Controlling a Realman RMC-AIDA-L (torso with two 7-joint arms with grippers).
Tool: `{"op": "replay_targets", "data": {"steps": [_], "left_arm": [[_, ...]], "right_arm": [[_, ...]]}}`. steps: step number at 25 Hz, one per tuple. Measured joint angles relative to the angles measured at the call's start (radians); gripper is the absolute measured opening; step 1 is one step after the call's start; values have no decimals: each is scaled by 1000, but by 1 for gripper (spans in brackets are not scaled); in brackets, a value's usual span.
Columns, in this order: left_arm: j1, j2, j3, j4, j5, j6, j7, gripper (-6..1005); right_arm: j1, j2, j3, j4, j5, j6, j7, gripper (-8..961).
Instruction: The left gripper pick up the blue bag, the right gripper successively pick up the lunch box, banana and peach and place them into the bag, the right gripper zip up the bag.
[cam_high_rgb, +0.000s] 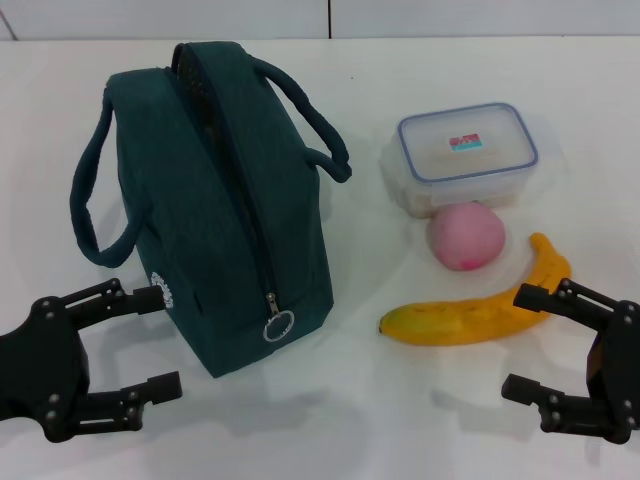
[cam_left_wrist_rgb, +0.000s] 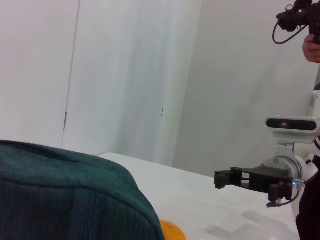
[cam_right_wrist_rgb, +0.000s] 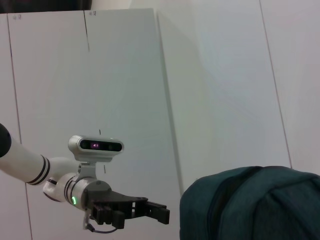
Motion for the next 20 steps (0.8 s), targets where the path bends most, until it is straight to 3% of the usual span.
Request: {"op": "replay_targets", "data": {"steps": [7,11,17,20], "left_arm": [[3,-2,-16,0,-1,0,-15,866],[5,7,-45,4,-36,0,-144,864],[-34,63,-171,4,-121,-8,-542,861],[-97,123,-221,-23,-103,-39,-785,859]], "right_arm": [[1,0,0,1,0,-6,0,860],[1,0,0,1,0,-7,0,860],[0,0,0,1,0,-10,0,859],[0,0,-2,1,0,-14,1,859]]}}
